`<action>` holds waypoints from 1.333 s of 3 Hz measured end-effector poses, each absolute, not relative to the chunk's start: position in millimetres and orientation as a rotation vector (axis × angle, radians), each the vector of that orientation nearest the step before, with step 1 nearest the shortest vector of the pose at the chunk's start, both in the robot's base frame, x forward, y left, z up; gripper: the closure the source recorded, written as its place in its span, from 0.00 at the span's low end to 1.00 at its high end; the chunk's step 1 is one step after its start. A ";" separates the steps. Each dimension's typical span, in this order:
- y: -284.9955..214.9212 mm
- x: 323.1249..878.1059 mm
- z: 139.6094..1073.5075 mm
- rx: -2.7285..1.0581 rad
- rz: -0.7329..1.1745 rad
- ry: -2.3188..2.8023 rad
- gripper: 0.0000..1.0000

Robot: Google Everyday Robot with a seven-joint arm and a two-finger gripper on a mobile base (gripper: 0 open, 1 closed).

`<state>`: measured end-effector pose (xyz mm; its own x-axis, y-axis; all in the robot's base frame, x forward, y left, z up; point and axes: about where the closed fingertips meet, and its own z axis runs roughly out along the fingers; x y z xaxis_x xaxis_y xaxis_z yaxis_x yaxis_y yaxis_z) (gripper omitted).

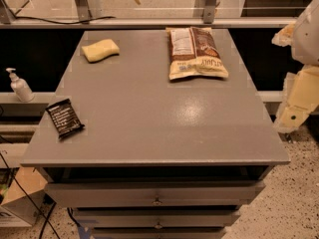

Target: Pick brown chip bag

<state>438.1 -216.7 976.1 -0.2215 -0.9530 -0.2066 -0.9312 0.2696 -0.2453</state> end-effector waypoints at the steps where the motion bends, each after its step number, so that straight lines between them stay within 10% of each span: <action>1: -216.7 438.1 976.1 -1.725 -0.098 2.232 0.00; 4: -210.8 505.9 993.0 -1.556 -0.019 2.008 0.00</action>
Offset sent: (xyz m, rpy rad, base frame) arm 0.0169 -0.0053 0.0026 0.0148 -0.0658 -0.0061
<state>505.9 -210.8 993.0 -0.1403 -0.8875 -0.4390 -0.8791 0.3156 -0.3572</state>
